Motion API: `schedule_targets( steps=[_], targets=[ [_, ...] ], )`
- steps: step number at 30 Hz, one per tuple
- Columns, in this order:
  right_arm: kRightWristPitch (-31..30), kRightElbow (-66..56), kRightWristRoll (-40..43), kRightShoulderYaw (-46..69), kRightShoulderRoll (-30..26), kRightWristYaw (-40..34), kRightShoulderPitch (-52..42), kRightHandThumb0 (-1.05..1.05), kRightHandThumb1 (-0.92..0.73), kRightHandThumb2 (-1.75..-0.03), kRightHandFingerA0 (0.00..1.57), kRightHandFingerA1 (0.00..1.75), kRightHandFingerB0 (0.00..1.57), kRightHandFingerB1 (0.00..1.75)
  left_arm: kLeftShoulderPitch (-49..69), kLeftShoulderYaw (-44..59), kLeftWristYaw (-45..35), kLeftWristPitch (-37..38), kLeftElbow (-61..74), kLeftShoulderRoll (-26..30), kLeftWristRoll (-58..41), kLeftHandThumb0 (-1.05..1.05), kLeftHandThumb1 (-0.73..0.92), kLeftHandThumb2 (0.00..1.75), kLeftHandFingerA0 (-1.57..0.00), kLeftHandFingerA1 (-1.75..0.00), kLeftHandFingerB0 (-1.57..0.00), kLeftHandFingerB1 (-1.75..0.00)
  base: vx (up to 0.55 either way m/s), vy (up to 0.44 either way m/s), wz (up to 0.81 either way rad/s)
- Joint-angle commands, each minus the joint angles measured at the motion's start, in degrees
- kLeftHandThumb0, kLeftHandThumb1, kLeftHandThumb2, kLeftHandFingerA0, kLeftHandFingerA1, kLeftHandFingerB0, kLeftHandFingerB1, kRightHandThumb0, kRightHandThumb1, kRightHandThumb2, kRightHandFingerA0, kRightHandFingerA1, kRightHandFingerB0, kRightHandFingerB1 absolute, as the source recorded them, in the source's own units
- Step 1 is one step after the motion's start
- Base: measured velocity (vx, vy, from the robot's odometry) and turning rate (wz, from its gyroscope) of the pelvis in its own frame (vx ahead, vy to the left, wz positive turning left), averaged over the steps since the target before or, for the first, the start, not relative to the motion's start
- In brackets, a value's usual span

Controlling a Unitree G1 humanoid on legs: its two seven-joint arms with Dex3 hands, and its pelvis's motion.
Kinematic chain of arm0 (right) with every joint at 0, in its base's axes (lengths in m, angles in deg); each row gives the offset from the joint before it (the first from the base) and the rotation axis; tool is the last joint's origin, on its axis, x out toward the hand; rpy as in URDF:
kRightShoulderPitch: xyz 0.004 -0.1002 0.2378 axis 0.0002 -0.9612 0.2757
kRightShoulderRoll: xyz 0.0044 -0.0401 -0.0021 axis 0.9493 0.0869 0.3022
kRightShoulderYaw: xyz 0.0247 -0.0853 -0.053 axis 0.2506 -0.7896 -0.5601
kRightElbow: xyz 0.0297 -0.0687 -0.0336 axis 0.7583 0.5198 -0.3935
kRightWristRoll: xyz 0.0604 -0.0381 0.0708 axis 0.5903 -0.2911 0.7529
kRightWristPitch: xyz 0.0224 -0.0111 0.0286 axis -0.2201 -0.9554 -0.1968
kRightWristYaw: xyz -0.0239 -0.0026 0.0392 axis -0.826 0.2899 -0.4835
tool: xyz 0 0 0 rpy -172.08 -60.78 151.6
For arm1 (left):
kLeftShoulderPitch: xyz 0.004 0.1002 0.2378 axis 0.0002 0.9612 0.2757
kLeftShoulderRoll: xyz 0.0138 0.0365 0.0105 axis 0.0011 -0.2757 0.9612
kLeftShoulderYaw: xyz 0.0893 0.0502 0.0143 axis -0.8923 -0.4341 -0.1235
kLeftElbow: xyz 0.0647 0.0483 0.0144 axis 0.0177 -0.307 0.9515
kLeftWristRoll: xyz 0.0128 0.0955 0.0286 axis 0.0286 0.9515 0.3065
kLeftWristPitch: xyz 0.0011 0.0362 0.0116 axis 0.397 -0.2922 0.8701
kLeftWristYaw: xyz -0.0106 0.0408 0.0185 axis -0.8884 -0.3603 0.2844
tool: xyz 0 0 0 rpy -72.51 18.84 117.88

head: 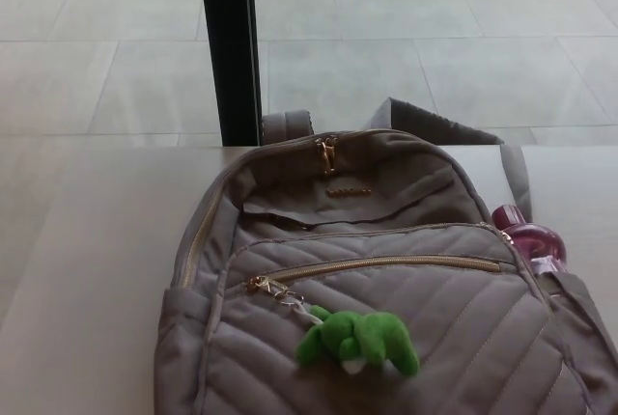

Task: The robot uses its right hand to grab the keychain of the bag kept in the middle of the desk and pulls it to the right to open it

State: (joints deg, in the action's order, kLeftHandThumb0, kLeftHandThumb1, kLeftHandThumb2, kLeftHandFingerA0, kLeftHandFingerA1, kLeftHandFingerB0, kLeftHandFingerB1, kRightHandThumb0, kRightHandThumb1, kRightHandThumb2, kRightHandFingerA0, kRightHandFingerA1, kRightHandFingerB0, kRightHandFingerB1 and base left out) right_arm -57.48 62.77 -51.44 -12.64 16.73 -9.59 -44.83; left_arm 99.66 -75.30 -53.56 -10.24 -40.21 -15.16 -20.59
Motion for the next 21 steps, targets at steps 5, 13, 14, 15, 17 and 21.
schedule_targets(
  steps=[5, 13, 14, 15, 17, 21],
  targets=[
    [-2.9, -23.4, 15.9, 12.7, 0.2, 7.7, 4.8, -0.71, -0.59, -0.58, 0.45, 0.66, 0.12, 0.44, -1.7, 0.4, -2.0, 3.1, -2.3, 1.2, -0.9, -0.61, 0.53, 0.91, -0.53, -0.66, -0.39, -0.53, 0.00, 0.000, 0.00],
    [-15.9, -62.0, 21.7, 7.7, -0.2, 3.6, 14.2, -0.71, -0.58, -0.58, 0.49, 0.51, 0.22, 0.30, -2.8, 0.8, -2.3, 3.5, -2.7, 1.0, -1.3, -0.61, 0.53, 0.92, -0.52, -0.66, -0.38, -0.53, 0.00, 0.000, 0.00],
    [-17.7, -70.7, 22.9, 4.9, -1.0, 2.2, 16.8, -0.69, -0.48, -0.83, 0.36, 0.54, 0.12, 0.40, -2.7, 0.6, -1.7, 3.6, -2.8, 1.0, -1.0, -0.62, 0.67, 0.61, -0.57, -0.60, -0.46, -0.39, 0.00, 0.000, 0.00],
    [-20.5, -78.1, 23.4, 0.4, -2.0, 0.8, 21.7, -0.72, -0.46, -0.82, 0.32, 0.53, 0.11, 0.40, -2.5, 0.2, -2.2, 4.2, -2.8, 1.1, -0.7, -0.66, 0.55, 0.93, -0.51, -0.66, -0.40, -0.53, 0.00, 0.000, 0.00],
    [-22.2, -84.2, 23.4, -3.1, -2.7, 0.8, 24.0, -0.67, -0.48, -0.81, 0.32, 0.53, 0.09, 0.40, -2.8, 0.6, -1.9, 3.5, -3.1, 0.8, -1.1, -0.61, 0.67, 0.61, -0.58, -0.62, -0.48, -0.40, 0.00, 0.000, 0.00],
    [-23.6, -90.9, 23.0, -10.3, -2.0, 2.5, 28.9, -0.67, -0.45, -0.80, 0.32, 0.54, 0.10, 0.40, -2.8, 0.9, -2.7, 3.1, -2.2, 0.6, -1.7, -0.60, 0.69, 0.61, -0.55, -0.58, -0.43, -0.39, 0.00, 0.000, 0.00]
  ],
)
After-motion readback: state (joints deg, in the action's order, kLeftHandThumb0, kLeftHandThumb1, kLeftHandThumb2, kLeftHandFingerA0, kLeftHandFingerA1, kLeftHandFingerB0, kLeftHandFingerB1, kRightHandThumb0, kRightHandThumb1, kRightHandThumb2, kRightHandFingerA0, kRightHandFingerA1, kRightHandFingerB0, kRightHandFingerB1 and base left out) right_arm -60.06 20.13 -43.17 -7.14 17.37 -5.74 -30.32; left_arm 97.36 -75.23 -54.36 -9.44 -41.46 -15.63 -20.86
